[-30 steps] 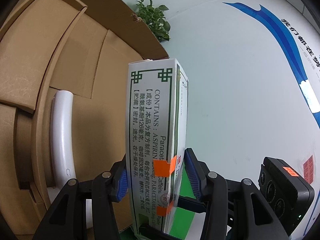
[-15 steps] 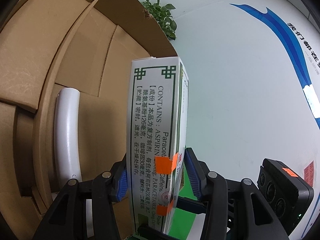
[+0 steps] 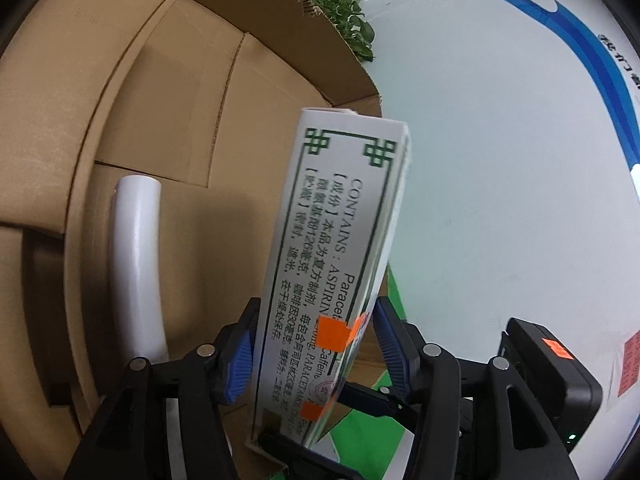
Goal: Organize objects
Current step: 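Carry the medicine box into the box beside the hair dryer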
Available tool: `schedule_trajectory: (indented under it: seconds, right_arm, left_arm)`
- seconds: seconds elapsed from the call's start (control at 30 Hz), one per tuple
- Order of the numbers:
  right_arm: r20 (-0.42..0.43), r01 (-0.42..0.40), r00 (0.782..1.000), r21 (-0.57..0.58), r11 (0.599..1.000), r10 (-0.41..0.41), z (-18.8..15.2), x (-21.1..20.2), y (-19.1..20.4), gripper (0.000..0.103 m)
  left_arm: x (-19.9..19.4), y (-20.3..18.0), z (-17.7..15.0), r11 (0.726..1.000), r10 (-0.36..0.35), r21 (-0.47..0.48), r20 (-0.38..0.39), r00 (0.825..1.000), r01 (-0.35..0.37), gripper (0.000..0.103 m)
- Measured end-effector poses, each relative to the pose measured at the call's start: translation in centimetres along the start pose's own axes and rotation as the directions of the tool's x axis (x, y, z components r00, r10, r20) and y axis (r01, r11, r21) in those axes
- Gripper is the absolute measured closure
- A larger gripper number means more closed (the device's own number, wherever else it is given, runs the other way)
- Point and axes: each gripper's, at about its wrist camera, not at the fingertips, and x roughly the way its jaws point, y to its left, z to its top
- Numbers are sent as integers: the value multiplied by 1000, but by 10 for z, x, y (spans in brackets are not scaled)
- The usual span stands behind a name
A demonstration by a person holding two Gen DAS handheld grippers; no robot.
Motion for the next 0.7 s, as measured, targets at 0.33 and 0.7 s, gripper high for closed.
schedule_trajectory:
  seconds: [0.33,0.7]
  right_arm:
    - [22,-36,999,-18,999,37,-6,3,1,44]
    - [-99,-39,994,25,999,42,-1,31,-6,43]
  left_arm:
    - [-25,-4,-6,995,82,54,37,996,-83,45]
    - [-96,-1,1,989,140,22,129,982,-144,45]
